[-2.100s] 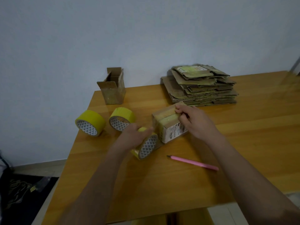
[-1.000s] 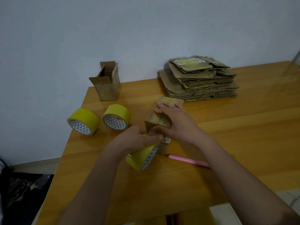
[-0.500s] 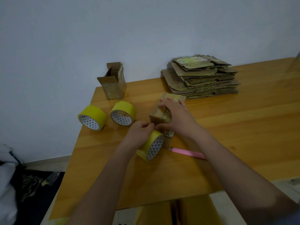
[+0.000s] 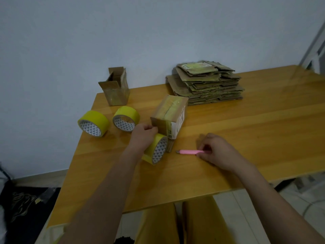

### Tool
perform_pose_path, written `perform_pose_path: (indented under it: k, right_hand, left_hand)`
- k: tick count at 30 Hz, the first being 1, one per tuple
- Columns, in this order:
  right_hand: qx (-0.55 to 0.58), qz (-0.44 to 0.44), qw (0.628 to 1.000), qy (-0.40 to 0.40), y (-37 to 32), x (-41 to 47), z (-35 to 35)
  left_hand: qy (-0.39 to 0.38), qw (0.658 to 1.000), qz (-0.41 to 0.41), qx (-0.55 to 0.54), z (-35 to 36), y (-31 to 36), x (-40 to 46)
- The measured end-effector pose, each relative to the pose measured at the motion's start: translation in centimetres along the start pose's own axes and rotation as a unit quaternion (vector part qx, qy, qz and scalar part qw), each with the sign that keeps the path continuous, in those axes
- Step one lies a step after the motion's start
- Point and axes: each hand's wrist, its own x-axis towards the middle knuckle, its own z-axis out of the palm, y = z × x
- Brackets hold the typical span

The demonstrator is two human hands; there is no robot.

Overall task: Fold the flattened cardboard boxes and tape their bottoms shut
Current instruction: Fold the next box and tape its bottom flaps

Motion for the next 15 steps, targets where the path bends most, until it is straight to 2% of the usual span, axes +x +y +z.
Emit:
perform_pose_path:
  k: [5,9,11,15]
  right_hand:
    - [0.087,0.004,0.996,0.016,0.3,-0.9,-2.0]
    - [0.111,-0.048,0.992,0.046,-1.3,-1.1,-3.0]
    - [0.060,-0.061,0.994,0.074,-2.3,-0.7,-3.0]
    - [-0.112,-0.076,0.984,0.113,-5.1,0.3,-3.5]
  left_hand:
    - [0.004,1.000,-0.002,-0.014,-0.1,-0.1,-0.3]
    - [-0.003,0.999,-0.029,-0.041,-0.2,-0.1,-0.3]
    - [-0.011,0.998,-0.038,-0.054,-0.2,0.0,-0.3]
    - [-0.020,0.998,-0.037,-0.052,-0.2,0.1,-0.3]
